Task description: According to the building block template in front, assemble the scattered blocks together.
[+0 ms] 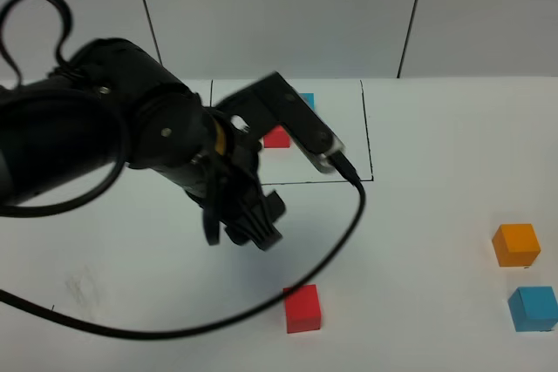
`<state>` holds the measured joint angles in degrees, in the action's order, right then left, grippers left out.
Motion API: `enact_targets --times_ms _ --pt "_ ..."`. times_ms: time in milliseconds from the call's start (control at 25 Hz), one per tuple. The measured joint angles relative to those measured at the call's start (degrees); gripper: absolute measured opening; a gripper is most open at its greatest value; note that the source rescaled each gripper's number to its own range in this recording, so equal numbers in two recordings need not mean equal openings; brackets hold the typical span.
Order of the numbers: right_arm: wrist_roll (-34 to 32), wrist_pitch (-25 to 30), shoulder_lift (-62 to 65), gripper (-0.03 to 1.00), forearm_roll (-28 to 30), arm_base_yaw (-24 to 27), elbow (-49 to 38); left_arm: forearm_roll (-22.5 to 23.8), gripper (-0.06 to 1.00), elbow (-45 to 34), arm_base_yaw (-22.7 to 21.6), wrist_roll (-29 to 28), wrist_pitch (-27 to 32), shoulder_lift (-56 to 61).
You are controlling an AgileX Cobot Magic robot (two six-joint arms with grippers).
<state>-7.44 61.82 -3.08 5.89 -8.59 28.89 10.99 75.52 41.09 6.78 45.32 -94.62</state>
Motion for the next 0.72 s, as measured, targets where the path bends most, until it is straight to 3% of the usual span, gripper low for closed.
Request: enact_targets --times_ms 120,280,400,720 --pt "0.0 0.0 0.0 0.52 0.0 0.0 0.0 9.1 1.0 0.0 -3.3 -10.6 6.7 3.3" --pt "0.0 0.0 0.0 0.52 0.0 0.0 0.0 18.1 1.0 0.0 -9.2 -19.7 17.2 7.0" --pt "0.0 0.0 0.0 0.52 0.0 0.0 0.0 19.0 1.0 -0.1 -14.3 -21.6 22.4 10.3" --pt "0.0 0.0 0.0 0.52 0.0 0.0 0.0 17.2 1.0 -0.1 -23.4 -22.2 22.7 25.6"
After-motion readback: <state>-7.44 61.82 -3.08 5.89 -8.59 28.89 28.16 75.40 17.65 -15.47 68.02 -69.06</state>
